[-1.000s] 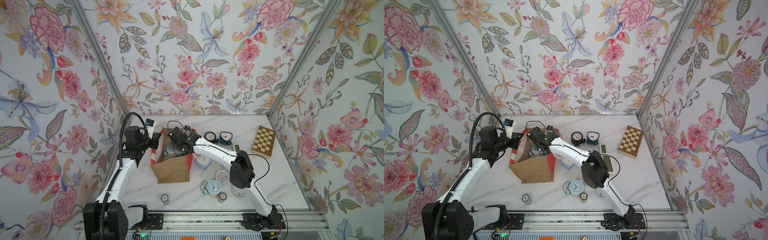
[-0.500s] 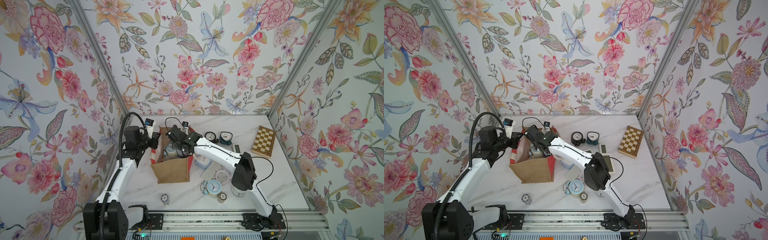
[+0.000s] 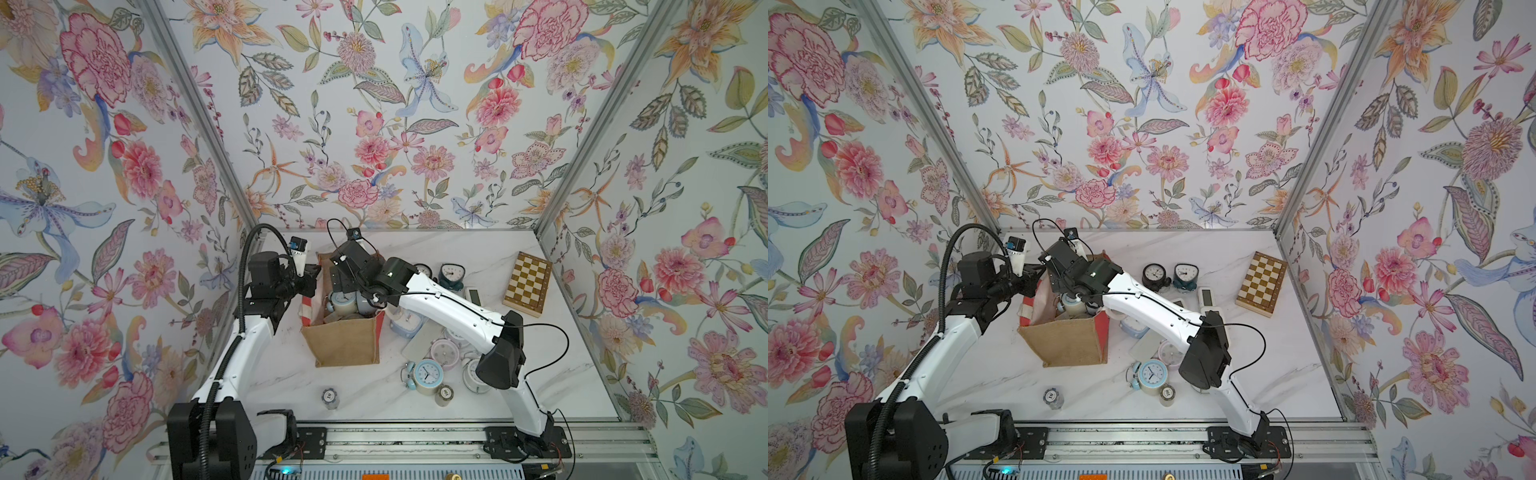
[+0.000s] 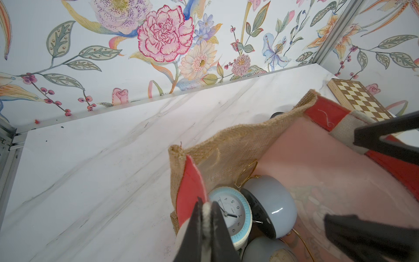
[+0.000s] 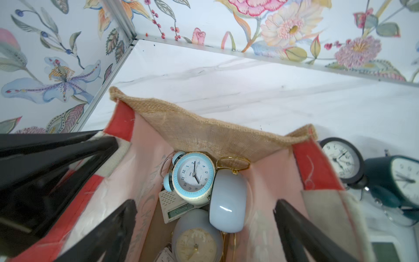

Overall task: Put the alarm clock into the canvas bag
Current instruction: Place the alarm at the canvas bag, then adjust the canvas bag at the center of the board.

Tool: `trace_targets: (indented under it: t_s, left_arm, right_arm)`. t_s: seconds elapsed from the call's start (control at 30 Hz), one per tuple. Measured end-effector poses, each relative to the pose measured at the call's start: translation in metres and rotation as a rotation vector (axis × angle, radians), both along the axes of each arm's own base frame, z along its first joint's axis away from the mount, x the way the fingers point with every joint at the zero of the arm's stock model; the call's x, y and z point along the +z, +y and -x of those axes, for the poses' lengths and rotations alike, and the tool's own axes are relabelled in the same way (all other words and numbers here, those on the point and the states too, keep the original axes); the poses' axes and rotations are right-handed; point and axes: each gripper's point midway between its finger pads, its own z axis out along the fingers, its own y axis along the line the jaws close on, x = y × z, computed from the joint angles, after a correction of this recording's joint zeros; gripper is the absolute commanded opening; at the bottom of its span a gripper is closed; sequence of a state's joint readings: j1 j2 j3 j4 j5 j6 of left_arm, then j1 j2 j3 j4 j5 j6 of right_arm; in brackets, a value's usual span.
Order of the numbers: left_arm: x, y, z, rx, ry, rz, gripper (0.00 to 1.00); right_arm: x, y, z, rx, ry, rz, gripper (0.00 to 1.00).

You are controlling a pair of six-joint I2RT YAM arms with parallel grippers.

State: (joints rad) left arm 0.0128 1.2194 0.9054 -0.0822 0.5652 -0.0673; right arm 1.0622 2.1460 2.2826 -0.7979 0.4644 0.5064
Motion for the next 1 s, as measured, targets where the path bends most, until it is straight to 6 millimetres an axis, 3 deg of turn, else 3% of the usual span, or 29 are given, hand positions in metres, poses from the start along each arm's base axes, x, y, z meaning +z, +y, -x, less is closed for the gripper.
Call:
trace_targets:
  t_s: [0.13, 0.23, 0.37, 0.47, 0.53, 0.63, 0.73, 0.83, 1.0]
  left_arm:
    - [0.0, 0.0, 0.0, 0.0, 0.001, 0.0, 0.05]
    - [-0.001, 0.0, -0.001, 0.0, 0.001, 0.0, 0.05]
    - [-0.001, 0.0, -0.002, -0.001, 0.0, 0.0, 0.04]
    - [-0.002, -0.001, -0.002, -0.003, 0.002, 0.002, 0.04]
    - [-0.002, -0.001, -0.002, -0.004, 0.002, 0.002, 0.04]
    - [-0.002, -0.001, -0.002, -0.006, 0.002, 0.003, 0.03]
    - [-0.003, -0.002, -0.002, -0.008, 0.004, 0.006, 0.03]
    - [-0.002, -0.009, -0.002, -0.023, 0.006, 0.009, 0.03]
    - [0.003, -0.037, 0.001, -0.086, 0.032, 0.02, 0.03]
  right_arm:
    - [0.018, -0.015, 0.001, 0.032, -0.002, -0.017, 0.84]
    - [0.02, -0.036, -0.002, 0.018, 0.025, -0.034, 0.79]
    - [-0.001, -0.067, -0.008, -0.03, 0.084, -0.03, 0.71]
    - [-0.025, -0.077, -0.009, -0.039, 0.147, -0.036, 0.62]
    - [-0.042, -0.079, -0.007, -0.031, 0.196, -0.047, 0.5]
    - [-0.06, -0.077, -0.003, -0.019, 0.252, -0.069, 0.22]
    - [-0.061, -0.074, 0.0, -0.009, 0.277, -0.108, 0.06]
    - [-0.047, -0.07, 0.004, 0.011, 0.273, -0.155, 0.02]
    - [-0.039, -0.073, 0.012, 0.031, 0.272, -0.179, 0.0]
